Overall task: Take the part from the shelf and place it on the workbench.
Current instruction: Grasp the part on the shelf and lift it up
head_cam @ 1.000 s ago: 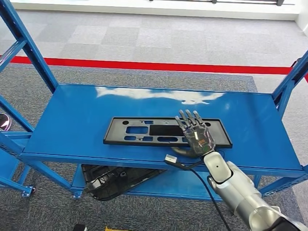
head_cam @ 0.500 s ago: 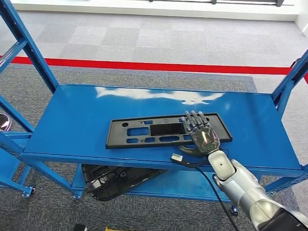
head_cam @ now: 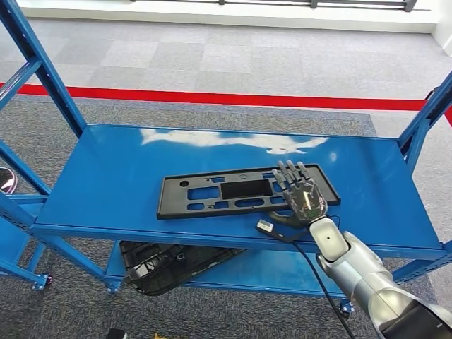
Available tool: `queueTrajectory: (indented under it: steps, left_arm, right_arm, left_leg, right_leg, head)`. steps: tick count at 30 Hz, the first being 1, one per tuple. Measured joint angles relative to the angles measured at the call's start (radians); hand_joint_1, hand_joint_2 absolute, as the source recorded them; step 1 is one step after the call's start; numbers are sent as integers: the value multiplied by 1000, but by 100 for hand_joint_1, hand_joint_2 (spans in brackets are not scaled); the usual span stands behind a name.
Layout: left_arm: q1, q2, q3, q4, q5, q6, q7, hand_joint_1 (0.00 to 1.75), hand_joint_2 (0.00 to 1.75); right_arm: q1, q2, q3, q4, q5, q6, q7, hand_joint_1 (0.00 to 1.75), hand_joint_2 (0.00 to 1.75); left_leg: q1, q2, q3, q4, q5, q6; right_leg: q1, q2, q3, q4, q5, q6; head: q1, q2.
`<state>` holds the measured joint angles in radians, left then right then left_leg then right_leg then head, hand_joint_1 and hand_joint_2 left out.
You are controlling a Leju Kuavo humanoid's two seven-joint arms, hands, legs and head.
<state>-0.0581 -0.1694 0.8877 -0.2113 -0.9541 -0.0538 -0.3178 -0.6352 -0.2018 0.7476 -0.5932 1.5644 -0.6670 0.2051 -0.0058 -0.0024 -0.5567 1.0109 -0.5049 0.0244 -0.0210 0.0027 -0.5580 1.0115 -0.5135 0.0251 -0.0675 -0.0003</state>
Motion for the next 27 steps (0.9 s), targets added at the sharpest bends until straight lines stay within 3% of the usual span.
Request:
queueTrajectory:
  steps: [11, 18, 27]
  left_arm:
    - [0, 0, 6, 0, -2, 0, -6, 0, 0]
    - [0, 0, 8, 0, -4, -6, -56, 0, 0]
    - [1, 0, 11, 0, -15, 1, -57, 0, 0]
  right_arm:
    - [15, 0, -37, -6, 0, -9, -19, 0, 0]
    - [52, 4, -98, -48, -5, -8, -89, 0, 0]
    - [100, 19, -151, -115, -15, 12, -141, 0, 0]
  left_leg:
    - [0, 0, 0, 0, 0, 0]
    - [0, 0, 0, 0, 0, 0]
    - [0, 0, -1, 0, 0, 0]
  right_leg:
    - [0, 0, 0, 0, 0, 0]
    - [0, 0, 1, 0, 0, 0]
    - [0, 0, -1, 0, 0, 0]
  head:
    - [0, 0]
    - [0, 0]
    - [0, 0]
